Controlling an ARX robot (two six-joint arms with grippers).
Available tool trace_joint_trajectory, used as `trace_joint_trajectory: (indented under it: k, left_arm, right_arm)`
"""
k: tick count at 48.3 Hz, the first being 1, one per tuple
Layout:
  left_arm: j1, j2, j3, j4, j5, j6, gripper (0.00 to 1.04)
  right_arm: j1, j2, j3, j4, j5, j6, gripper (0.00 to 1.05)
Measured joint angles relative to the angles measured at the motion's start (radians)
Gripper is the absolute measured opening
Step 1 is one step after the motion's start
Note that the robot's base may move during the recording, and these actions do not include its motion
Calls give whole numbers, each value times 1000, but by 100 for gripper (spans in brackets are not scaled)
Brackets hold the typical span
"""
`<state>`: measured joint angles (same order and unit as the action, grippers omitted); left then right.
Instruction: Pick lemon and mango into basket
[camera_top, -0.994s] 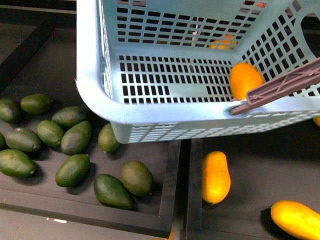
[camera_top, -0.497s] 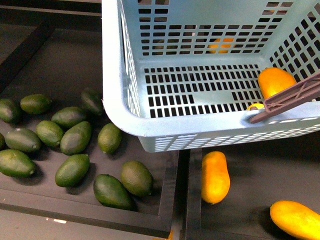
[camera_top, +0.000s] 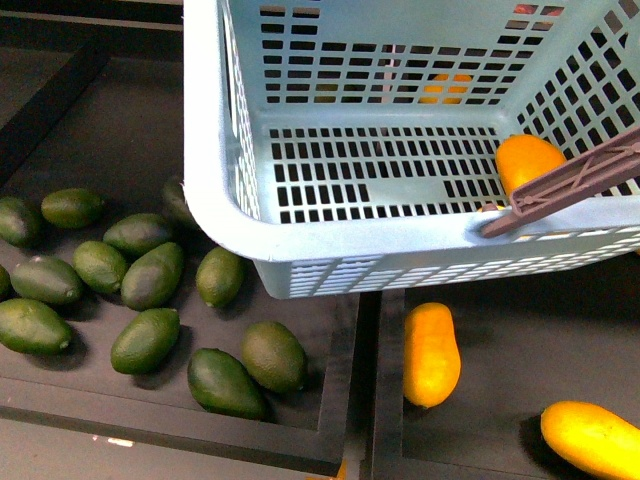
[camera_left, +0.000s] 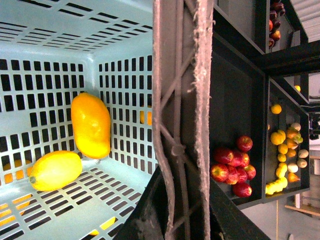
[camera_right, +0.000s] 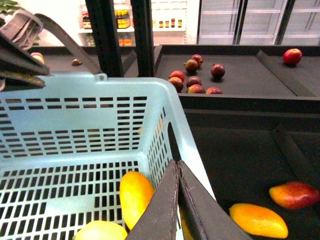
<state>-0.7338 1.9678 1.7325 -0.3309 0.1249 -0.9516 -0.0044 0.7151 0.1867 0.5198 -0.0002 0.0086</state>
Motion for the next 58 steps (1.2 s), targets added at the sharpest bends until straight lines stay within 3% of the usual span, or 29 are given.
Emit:
trace_joint_trajectory:
  k: [58]
  left_arm:
    - [-2,0,0,0,2,-2,8]
  right_arm:
    - [2,-430,-169,-233,0,-3,2]
